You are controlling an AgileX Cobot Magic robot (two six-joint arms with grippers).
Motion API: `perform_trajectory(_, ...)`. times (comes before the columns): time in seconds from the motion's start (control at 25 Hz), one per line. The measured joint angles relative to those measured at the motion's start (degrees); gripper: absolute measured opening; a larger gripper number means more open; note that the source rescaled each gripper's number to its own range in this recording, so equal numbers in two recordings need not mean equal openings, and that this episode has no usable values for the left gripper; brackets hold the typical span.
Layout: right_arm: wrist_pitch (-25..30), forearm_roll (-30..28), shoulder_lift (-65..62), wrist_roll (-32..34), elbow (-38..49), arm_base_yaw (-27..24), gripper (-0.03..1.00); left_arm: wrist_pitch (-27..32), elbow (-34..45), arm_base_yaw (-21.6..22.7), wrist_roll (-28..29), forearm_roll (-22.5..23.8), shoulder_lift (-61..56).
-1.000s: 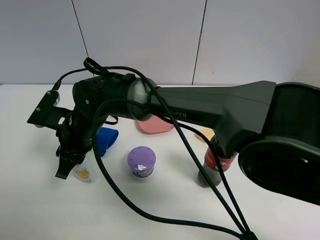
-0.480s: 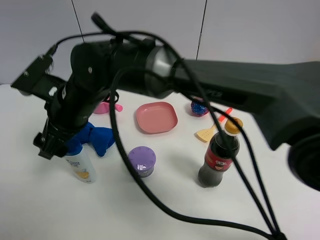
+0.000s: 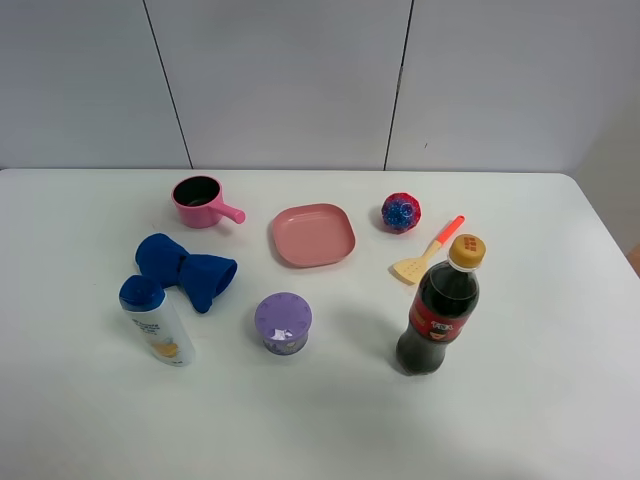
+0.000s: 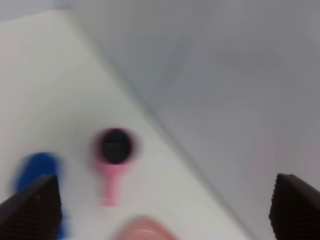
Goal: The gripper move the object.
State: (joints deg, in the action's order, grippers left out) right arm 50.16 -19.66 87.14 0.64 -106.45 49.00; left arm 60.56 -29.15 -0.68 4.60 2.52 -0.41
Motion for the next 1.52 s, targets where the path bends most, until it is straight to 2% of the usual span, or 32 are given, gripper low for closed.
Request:
perform_trajectory(0.12,5.15,-6.67,-6.82,1.16,0.0,-1.6,0.95,0.0,0.0,0.0,0.0,0.0,0.0)
perform_trajectory(0.36,17.85,-19.72,-16.7,1.16,-0.05,-1.71,0.95,0.0,0.0,0.0,0.0,0.0,0.0)
perform_trajectory(0.48,19.32,-22.78,-21.77,1.16,0.25,-1.77,0.95,0.0,0.0,0.0,0.0,0.0,0.0)
perform_trajectory(0.6,19.46,-22.54,-28.85,1.16,0.61,-2.64,0.95,0.0,0.0,0.0,0.0,0.0,0.0)
perform_trajectory(0.72,19.56,-20.04,-36.03,1.12,0.56,-8.06,0.95,0.0,0.0,0.0,0.0,0.0,0.0)
perform_trajectory(0.84,19.63,-15.82,-42.75,-1.56,1.48,-17.81,0.95,0.0,0.0,0.0,0.0,0.0,0.0)
perform_trajectory(1.0,19.65,-4.56,-51.65,-4.08,6.5,-29.75,0.95,0.0,0.0,0.0,0.0,0.0,0.0)
perform_trajectory(1.12,19.65,3.4,-58.6,-5.2,13.79,-36.28,0.95,0.0,0.0,0.0,0.0,0.0,0.0)
perform_trajectory(1.28,19.65,10.77,-66.75,-6.47,26.09,-43.47,0.95,0.0,0.0,0.0,0.0,0.0,0.0)
perform_trajectory(1.52,19.7,20.18,-73.22,-5.02,48.17,-49.17,0.95,0.0,0.0,0.0,0.0,0.0,0.0)
